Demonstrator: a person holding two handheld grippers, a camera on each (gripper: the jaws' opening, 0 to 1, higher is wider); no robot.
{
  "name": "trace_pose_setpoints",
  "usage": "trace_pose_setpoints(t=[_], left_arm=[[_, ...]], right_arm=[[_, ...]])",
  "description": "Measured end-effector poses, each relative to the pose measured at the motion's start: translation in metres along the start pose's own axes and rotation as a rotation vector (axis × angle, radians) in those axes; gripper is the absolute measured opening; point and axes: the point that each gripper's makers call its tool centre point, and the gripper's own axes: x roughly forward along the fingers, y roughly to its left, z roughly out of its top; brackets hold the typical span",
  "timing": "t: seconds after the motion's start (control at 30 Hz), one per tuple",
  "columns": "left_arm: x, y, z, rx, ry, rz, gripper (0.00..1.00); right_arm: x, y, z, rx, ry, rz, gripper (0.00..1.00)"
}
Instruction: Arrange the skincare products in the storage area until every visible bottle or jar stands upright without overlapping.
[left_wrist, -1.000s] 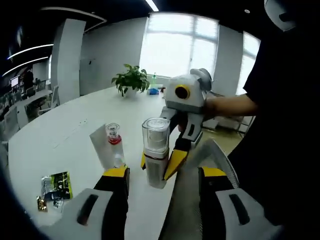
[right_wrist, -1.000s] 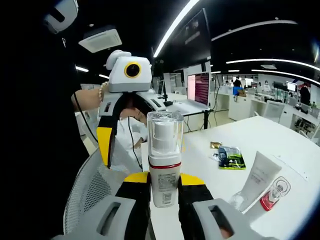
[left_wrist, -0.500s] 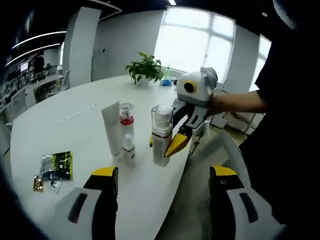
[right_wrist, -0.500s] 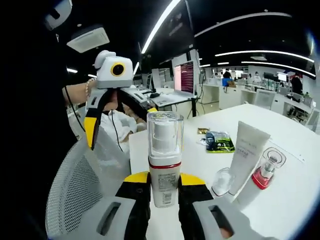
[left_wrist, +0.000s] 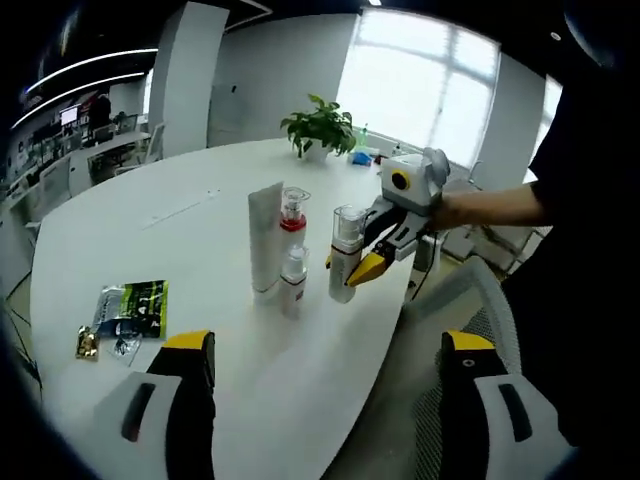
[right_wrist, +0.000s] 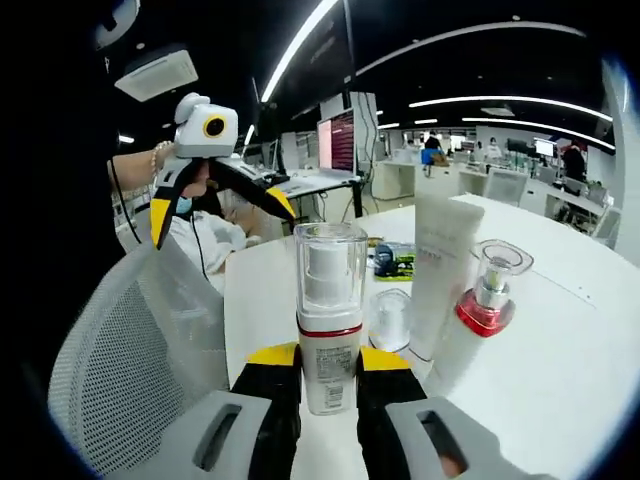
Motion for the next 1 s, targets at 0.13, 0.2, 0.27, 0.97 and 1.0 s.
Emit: trace_pose_setpoints(t=[0.13, 0.2, 0.27, 0.97, 1.0], left_arm=[[-0.001, 0.006, -0.005, -0.017, 0.020, 0.016, 0.96], [-0.002, 0.006, -0.008, -0.026, 0.023, 0.018, 0.96], [-0.002, 0.007, -0.011, -0.037, 0.030, 0.024, 0.96], [0.003, 0.016, -0.026, -0.068, 0.081, 0.035, 0.94], [0.002, 0.016, -0.026, -0.070, 0.083, 0.036, 0.93]], right_arm=[[0.002, -0.008, -0.013, 0.007, 0.017, -0.017, 0.11], [0.004, -0.011, -0.020, 0.012, 0.031, -0.028, 0.11], [0.005, -0.014, -0.025, 0.013, 0.036, -0.044, 0.11], [0.014, -0.031, -0.053, -0.001, 0.061, -0.117, 0.12], [0.014, -0.030, -0.054, 0.000, 0.063, -0.120, 0.12]])
